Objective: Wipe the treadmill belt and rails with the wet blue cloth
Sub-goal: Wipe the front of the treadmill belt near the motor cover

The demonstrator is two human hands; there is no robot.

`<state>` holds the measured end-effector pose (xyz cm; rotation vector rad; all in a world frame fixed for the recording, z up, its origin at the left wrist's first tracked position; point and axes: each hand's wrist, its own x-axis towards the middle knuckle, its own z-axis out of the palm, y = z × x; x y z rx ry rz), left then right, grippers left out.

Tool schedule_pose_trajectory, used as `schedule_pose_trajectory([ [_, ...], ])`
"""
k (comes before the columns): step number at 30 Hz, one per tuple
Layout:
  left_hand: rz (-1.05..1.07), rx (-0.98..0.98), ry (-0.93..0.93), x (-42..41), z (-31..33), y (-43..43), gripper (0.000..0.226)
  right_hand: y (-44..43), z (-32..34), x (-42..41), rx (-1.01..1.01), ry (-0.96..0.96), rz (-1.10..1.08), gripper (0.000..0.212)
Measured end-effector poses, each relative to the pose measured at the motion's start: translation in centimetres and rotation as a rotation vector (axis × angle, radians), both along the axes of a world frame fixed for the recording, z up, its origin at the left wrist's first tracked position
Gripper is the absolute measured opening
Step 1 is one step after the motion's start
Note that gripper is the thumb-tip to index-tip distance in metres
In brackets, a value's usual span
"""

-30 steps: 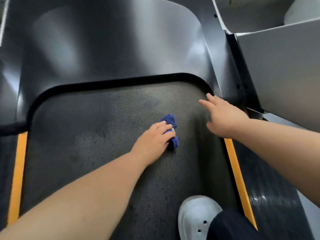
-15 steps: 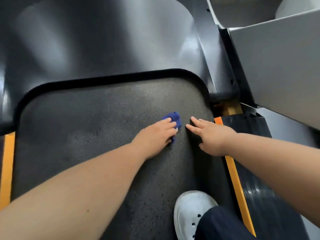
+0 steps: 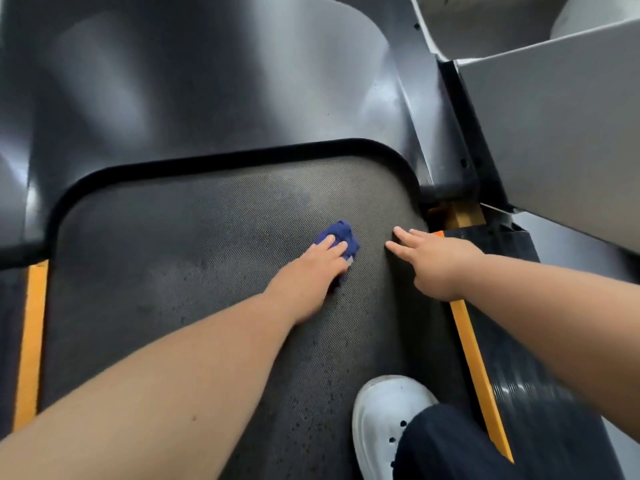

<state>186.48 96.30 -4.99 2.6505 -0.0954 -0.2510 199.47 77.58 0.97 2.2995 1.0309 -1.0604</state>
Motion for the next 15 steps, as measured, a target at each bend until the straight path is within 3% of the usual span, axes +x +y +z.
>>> schedule_pose_trajectory([
  [1,-0.12,-0.004,0.032,-0.2,0.1,1.4,0.044,-0.4,0.1,0.2,-0.006,-0.022,-0.005,0.08],
  [3,-0.043,-0.02,0.007,-0.7,0.4,4.6,0.035,-1.0,0.2,0.0,-0.005,-0.043,-0.007,0.08],
  [5,0.382,0.018,-0.079,-1.7,0.2,8.6,0.025,-1.3,0.1,-0.7,0.002,-0.048,0.005,0.079],
  [7,0.827,0.09,-0.023,-2.5,0.1,10.6,0.025,-1.3,0.1,-1.3,0.008,-0.049,0.004,0.079],
  [9,1.04,0.122,0.095,-1.5,0.4,8.9,0.028,-1.0,0.4,-1.4,-0.003,-0.05,-0.007,0.078],
  [10,1.039,0.144,0.117,-0.8,0.5,6.9,0.029,-0.8,0.7,-1.5,-0.013,-0.051,-0.013,0.077],
  [12,0.845,0.11,0.036,0.6,0.9,1.9,0.027,-0.4,1.0,-1.7,-0.033,-0.06,-0.016,0.075],
  [15,0.103,-0.015,0.054,1.0,1.7,-3.9,0.041,-0.3,0.9,-1.5,-0.044,-0.069,0.011,0.076],
])
